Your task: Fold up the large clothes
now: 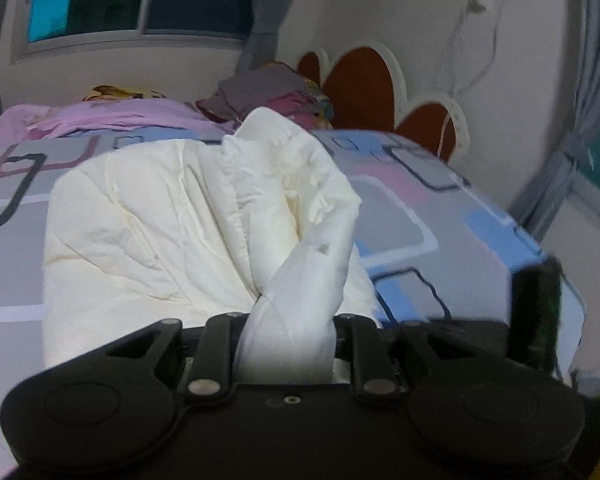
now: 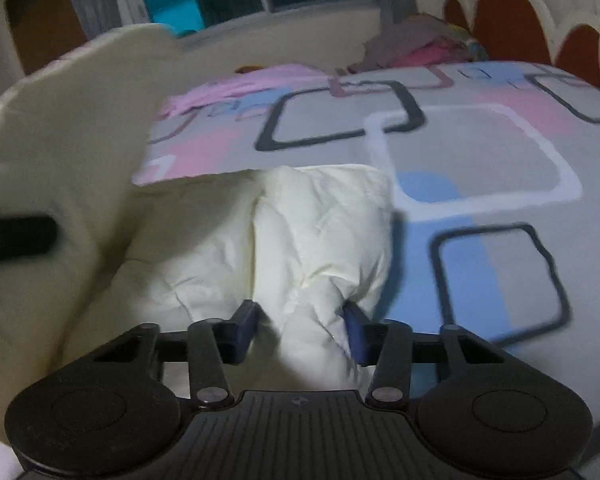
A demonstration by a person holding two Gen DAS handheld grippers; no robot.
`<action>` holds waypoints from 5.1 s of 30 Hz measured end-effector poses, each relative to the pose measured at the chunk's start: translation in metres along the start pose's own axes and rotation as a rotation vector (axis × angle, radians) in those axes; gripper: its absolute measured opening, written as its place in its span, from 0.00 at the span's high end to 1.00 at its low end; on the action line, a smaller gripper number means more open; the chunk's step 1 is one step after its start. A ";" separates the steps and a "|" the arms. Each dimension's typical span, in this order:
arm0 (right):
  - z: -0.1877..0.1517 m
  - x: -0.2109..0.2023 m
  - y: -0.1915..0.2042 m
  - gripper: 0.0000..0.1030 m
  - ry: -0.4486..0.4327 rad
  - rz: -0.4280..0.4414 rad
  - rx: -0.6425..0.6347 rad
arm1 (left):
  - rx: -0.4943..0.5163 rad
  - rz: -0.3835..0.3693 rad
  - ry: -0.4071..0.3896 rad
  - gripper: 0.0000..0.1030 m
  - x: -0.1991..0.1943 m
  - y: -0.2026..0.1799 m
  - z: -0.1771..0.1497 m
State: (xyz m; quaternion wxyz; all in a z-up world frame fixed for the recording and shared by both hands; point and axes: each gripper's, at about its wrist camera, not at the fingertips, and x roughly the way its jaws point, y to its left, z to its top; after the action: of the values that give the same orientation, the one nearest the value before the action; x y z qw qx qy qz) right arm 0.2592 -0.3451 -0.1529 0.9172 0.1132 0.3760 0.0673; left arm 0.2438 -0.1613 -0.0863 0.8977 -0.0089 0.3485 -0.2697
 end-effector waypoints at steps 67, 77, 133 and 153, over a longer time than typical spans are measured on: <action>0.002 -0.068 0.019 0.63 0.159 0.166 0.074 | -0.064 0.050 0.000 0.19 0.025 0.055 -0.012; -0.021 -0.057 -0.028 0.81 0.150 0.038 0.180 | -0.116 0.039 -0.015 0.22 0.025 0.086 0.012; 0.045 -0.026 -0.007 0.35 -0.124 -0.116 0.001 | -0.120 0.239 0.034 0.01 0.046 0.067 0.013; -0.034 -0.036 -0.021 0.26 0.029 -0.181 0.100 | -0.139 0.174 0.093 0.03 0.021 0.056 -0.041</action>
State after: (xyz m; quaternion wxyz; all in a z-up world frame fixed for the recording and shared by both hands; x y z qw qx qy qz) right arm 0.2110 -0.3671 -0.1573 0.9072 0.1233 0.4009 -0.0328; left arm 0.2577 -0.1161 -0.1414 0.8977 -0.0284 0.4073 -0.1660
